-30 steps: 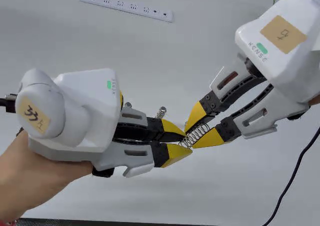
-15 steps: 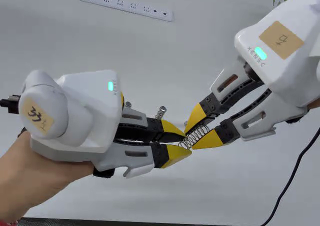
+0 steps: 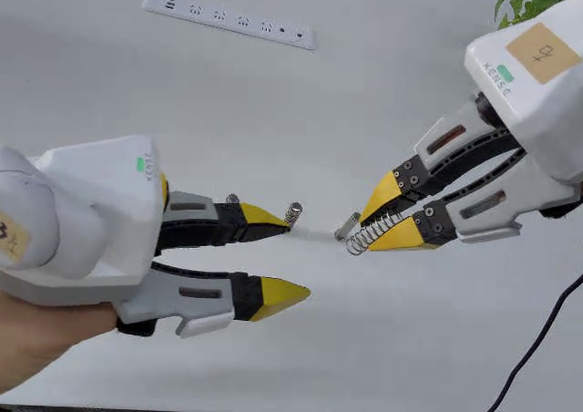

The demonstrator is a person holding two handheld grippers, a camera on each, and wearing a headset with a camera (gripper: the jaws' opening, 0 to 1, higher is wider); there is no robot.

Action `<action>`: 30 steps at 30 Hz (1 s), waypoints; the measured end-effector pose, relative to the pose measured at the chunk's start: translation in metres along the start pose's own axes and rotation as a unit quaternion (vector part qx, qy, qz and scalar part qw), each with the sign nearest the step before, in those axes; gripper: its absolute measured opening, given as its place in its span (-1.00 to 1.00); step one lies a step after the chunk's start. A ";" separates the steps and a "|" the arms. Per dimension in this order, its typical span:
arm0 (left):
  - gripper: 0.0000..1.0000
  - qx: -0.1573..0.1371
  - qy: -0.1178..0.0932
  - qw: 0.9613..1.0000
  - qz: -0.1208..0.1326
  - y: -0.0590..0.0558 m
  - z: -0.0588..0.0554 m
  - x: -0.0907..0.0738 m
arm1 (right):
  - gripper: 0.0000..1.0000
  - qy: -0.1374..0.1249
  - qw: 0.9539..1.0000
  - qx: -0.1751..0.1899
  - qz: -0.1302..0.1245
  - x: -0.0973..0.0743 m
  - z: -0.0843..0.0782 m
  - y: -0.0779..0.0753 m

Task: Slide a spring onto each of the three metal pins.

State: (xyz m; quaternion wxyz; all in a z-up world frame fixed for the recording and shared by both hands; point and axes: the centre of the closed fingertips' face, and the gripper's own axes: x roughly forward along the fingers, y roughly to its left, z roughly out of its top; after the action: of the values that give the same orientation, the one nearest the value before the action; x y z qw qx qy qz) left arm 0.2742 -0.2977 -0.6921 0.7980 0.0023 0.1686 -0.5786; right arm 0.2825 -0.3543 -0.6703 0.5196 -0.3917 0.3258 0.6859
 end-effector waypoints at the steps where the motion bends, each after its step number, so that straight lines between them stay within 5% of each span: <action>1: -0.28 0.000 -0.001 1.000 0.005 0.002 -0.001 -0.003 | -0.88 0.001 1.000 0.005 -0.004 0.000 -0.002 -0.002; 17: 0.25 -0.017 0.005 0.998 0.065 0.041 -0.028 -0.045 | -0.87 0.048 0.994 0.077 -0.058 0.004 -0.056 -0.043; 30: 0.68 -0.021 0.006 0.997 0.077 0.057 -0.040 -0.050 | -0.88 0.086 0.990 0.092 -0.068 0.031 -0.086 -0.062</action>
State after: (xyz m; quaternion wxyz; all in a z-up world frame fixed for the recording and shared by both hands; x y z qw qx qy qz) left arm 0.3025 -0.2247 -0.7270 0.8391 0.0018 0.1847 -0.5116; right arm 0.3550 -0.3980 -0.7407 0.5692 -0.4213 0.4031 0.5797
